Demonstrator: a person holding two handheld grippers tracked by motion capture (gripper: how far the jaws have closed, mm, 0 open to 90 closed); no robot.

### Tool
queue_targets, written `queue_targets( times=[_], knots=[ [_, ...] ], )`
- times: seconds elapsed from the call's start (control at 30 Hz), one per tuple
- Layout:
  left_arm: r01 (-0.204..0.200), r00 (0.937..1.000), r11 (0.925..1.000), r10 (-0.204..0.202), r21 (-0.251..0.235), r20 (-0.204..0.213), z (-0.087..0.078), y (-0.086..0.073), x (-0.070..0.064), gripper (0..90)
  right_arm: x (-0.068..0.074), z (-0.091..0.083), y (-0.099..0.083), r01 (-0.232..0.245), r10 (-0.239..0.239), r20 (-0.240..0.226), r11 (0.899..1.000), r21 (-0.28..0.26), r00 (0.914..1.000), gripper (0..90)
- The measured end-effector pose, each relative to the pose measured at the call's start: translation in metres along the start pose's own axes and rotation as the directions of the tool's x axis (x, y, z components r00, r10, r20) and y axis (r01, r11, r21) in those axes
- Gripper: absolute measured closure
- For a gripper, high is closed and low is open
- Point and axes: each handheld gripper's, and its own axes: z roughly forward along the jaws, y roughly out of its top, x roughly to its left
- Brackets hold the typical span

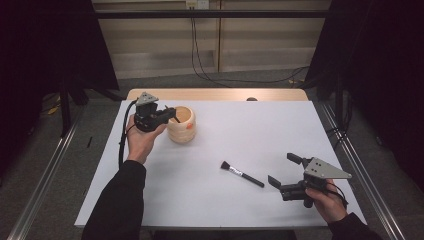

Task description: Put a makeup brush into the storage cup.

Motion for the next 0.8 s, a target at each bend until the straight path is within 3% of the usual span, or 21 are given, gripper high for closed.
queue_targets(
  times=[0.13,0.27,0.43,0.5,0.53,0.63,0.8],
  knots=[
    [-0.001,1.0000,1.0000,0.001,-0.006,0.000,0.0012,-0.0018,-0.0010,83.0,0.0002,-0.0001,0.0002,-0.001,0.001,-0.003,1.000,0.002,1.0000,0.0],
    [-0.010,0.9995,0.9999,0.010,0.003,-0.030,0.0020,-0.0041,-0.0011,82.9,0.0003,-0.0002,0.0001,-0.001,0.001,0.007,1.000,-0.002,1.0000,0.0],
    [-0.010,0.9999,1.0000,0.010,-0.001,-0.008,0.0029,-0.0061,-0.0004,81.8,0.0002,0.0004,-0.0005,-0.005,0.005,0.000,1.000,0.009,1.0000,0.0],
    [-0.003,1.0000,1.0000,0.003,-0.002,-0.003,0.0033,-0.0064,0.0007,80.0,0.0007,0.0007,-0.0006,-0.001,0.001,0.011,1.000,0.007,0.9999,0.0],
    [-0.001,0.9999,1.0000,0.001,-0.004,-0.011,0.0033,-0.0062,0.0013,78.7,-0.0002,0.0000,-0.0005,0.001,-0.001,-0.012,1.000,0.011,0.9999,0.0],
    [0.002,1.0000,0.9999,-0.002,-0.010,-0.006,0.0026,-0.0062,0.0015,75.8,-0.0002,-0.0002,-0.0004,0.001,-0.001,-0.013,1.000,0.012,0.9999,0.0],
    [0.002,0.9999,0.9994,-0.003,-0.034,-0.011,0.0027,-0.0068,0.0022,64.9,0.0001,-0.0002,-0.0004,0.002,-0.002,-0.014,1.000,0.010,0.9999,0.0]
  ],
)
